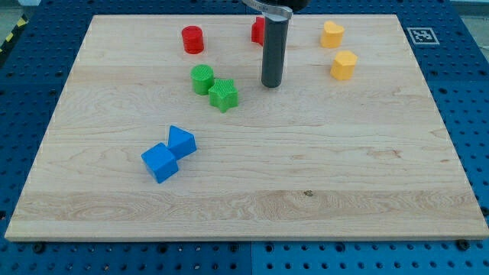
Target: Move the green star towards the green circle
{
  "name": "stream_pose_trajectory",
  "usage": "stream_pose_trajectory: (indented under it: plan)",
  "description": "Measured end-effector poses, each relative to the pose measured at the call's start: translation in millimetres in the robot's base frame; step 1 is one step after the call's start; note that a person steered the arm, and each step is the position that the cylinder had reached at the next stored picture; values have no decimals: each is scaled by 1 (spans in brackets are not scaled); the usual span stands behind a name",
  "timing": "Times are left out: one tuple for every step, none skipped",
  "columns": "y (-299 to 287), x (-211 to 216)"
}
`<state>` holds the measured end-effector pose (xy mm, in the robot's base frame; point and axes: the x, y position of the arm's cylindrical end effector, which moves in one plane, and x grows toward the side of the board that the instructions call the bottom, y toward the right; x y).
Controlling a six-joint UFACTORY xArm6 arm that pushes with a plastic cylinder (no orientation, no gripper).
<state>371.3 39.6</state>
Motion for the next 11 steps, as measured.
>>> stream_pose_trajectory:
  plan:
    - [0, -1]
    - [0, -2]
    - [0, -2]
    - [0, -3]
    - [0, -5]
    - [0, -7]
    - [0, -9]
    - [0, -10]
    - [0, -14]
    - [0, -18]
    - [0, -23]
